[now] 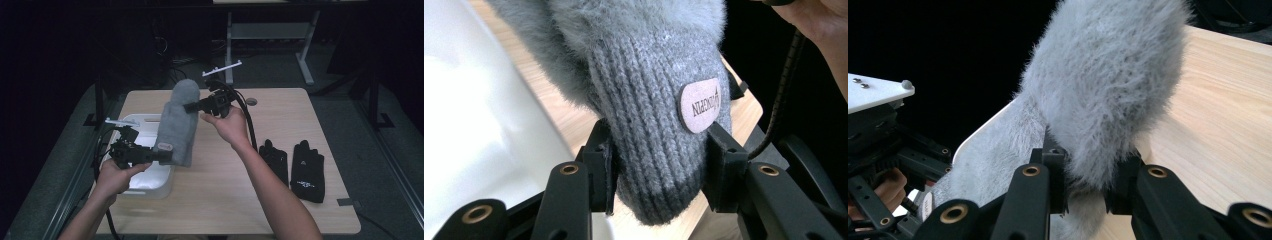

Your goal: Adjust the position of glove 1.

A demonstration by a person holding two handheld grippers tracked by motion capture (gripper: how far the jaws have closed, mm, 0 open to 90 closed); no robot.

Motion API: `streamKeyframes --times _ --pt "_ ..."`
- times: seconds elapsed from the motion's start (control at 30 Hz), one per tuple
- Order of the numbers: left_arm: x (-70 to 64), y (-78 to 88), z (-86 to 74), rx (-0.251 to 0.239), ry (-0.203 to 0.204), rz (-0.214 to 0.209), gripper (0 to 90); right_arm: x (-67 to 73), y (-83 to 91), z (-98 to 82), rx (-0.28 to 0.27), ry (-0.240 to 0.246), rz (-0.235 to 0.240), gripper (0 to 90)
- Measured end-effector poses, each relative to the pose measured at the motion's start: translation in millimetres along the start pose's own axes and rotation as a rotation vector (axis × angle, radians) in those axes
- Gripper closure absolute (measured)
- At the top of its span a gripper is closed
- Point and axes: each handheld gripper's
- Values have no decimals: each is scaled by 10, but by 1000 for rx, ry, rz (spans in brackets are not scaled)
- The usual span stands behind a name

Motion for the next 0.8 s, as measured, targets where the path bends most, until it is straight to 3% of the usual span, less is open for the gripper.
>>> streamKeyframes --times 0.23,0.8 --pt "149 112 -46 8 1 19 553 31 -196 52 9 0 16 753" --pt "485 346 -186 4 57 55 552 92 -690 136 20 -22 59 752"
Point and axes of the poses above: each handheld gripper's, and its own axes: y roughly backward along the jaws, z roughly out of its top, x roughly to its left, and after that the axes turned 4 degrees about z, right-handed
